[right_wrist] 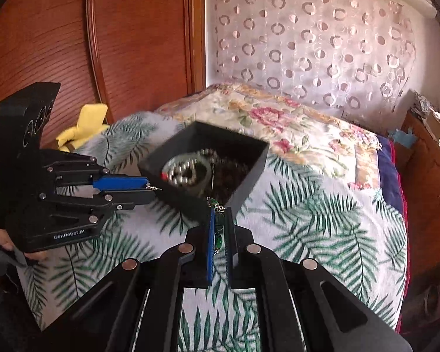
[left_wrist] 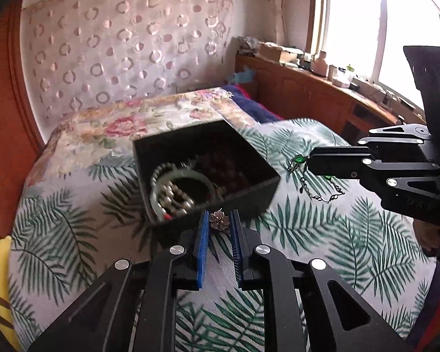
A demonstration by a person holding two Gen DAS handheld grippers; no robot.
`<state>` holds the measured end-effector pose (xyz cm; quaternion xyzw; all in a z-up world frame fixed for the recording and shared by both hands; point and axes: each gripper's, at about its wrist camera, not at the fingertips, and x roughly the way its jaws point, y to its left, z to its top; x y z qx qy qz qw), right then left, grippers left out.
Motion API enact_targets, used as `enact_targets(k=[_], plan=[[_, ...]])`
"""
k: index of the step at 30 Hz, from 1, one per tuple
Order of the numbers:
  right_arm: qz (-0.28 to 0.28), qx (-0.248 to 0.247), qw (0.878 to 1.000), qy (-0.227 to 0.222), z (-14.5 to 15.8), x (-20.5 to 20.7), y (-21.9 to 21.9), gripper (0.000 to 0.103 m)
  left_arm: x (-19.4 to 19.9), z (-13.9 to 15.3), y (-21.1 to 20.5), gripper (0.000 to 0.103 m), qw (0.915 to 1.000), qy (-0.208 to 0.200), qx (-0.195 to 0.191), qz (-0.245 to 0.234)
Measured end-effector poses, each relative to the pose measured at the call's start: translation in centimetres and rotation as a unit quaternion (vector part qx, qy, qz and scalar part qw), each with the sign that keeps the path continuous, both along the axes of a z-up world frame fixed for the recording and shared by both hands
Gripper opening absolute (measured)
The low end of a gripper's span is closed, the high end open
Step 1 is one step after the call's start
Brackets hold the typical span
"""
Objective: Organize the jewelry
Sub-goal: 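Grasp the small brooch with the left tool while the right lifts the chain, then lower the brooch and chain into the black box and open both tools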
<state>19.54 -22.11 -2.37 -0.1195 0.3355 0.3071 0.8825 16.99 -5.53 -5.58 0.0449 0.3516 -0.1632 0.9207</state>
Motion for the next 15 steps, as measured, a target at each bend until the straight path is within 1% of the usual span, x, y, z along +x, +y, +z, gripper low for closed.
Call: enact_targets(k=[4,8,15], plan=[[0.003,-0.001,1.000,-0.012,1.4,1.0,1.1,0.007,1.1,1.1,0.6,0.013,0.9999,-0.005,-0.003,0.009],[0.005,0.002,1.000,-0.017,2.1,2.2,2.1,0.007,2.1,1.4,1.1,0.014,0.9998,-0.009,-0.001,0.017],[0.006,0.015,1.000,-0.001,1.3,4.1,3.1,0.007,3.8,0.8,1.5,0.014,0.9996,-0.006,0.001,0.029]])
